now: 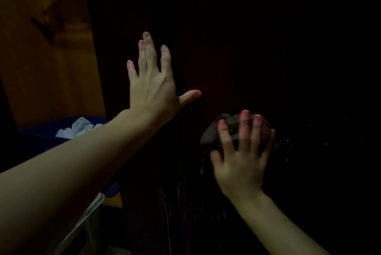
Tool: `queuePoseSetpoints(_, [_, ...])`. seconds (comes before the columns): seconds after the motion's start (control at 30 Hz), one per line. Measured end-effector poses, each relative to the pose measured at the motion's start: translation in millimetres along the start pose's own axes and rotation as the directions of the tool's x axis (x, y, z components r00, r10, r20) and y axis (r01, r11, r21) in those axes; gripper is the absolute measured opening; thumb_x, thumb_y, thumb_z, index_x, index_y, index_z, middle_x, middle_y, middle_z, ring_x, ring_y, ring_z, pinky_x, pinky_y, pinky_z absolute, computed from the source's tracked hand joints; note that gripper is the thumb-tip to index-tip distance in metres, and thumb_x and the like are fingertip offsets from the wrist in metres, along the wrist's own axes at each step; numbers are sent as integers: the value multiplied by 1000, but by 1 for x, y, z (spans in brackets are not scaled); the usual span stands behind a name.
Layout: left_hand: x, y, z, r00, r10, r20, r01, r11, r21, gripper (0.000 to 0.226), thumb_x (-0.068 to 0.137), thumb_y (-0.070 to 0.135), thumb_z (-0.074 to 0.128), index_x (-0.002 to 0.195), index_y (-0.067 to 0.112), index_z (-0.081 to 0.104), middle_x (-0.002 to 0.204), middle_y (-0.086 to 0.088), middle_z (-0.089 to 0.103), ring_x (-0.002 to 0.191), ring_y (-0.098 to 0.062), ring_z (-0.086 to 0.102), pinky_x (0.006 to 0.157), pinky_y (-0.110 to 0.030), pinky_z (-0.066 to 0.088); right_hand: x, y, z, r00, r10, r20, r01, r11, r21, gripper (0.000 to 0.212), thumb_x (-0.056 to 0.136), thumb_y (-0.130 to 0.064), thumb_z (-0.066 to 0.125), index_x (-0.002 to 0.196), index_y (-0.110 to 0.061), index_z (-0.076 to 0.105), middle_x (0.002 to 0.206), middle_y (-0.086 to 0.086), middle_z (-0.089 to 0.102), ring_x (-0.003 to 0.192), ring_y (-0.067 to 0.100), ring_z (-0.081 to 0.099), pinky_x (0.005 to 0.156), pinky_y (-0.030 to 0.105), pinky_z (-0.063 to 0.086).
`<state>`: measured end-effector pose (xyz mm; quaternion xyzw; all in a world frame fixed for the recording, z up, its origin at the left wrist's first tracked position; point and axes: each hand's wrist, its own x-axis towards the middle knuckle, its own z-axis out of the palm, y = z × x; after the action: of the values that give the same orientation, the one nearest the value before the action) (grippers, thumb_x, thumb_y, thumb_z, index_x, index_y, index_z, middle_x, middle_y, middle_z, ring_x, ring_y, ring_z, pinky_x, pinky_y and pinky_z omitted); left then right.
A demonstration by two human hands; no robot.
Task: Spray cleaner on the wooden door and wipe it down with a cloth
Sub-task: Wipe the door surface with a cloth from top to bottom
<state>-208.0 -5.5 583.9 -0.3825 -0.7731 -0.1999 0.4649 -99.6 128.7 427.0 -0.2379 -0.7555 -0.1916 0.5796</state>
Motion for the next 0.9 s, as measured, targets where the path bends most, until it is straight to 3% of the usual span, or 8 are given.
queuePoseSetpoints(0.13, [-3,7,0,975,216,-49,-216,976,5,98,76,61,55,154,20,12,160,-14,-5,147,-32,-4,116,-58,9,15,-30,6,969,-239,54,240,971,-8,70,86,-51,53,149,-30,32,159,14,12,148,35,6,117,59,-1])
queuePoseSetpoints(0.27, [-3,17,4,953,301,-41,-303,952,-48,89,75,53,57,151,19,26,160,-17,2,147,-35,1,114,-54,17,8,32,2,905,-425,9,424,904,-55,62,87,-42,57,146,-30,41,157,13,26,146,31,20,117,58,11])
queuePoseSetpoints(0.4, [-4,27,7,966,257,-21,-258,959,-114,91,75,47,68,150,18,28,160,-14,6,147,-35,2,110,-53,22,5,103,-18,970,-243,12,243,961,-130,69,85,-46,51,148,-29,29,157,15,18,146,36,14,115,63,9])
queuePoseSetpoints(0.5, [-3,30,4,967,254,-12,-254,961,-109,90,74,46,71,150,21,29,160,-14,8,147,-36,3,108,-57,26,9,77,-18,997,-81,0,80,992,-101,71,84,-46,48,149,-25,27,158,18,14,146,41,10,113,67,7])
queuePoseSetpoints(0.63, [-1,31,-4,969,249,-1,-247,964,-95,80,81,42,70,150,27,30,160,-12,11,147,-35,6,104,-55,35,18,20,-2,878,-473,71,477,878,-46,66,85,-45,55,147,-31,35,159,12,18,147,36,13,115,62,8])
queuePoseSetpoints(0.7, [-1,31,-5,967,255,-20,-255,964,-76,74,85,41,65,149,26,32,159,-14,14,146,-37,9,102,-56,37,22,19,0,824,-559,91,565,824,-49,64,89,-49,53,148,-32,36,160,10,20,147,33,14,117,59,8])
queuePoseSetpoints(0.8, [-2,39,-3,973,228,-31,-229,972,-57,74,83,45,65,147,20,36,157,-21,17,144,-43,12,106,-58,30,21,48,-7,863,-503,43,504,862,-54,65,83,-47,56,145,-32,42,157,11,27,146,31,21,116,59,13])
queuePoseSetpoints(0.9, [2,52,0,969,244,-45,-245,969,-18,73,82,48,58,146,20,36,157,-19,17,143,-44,13,110,-61,25,12,106,-18,964,-263,30,265,959,-101,72,80,-50,52,147,-32,33,158,12,19,146,34,15,115,63,8])
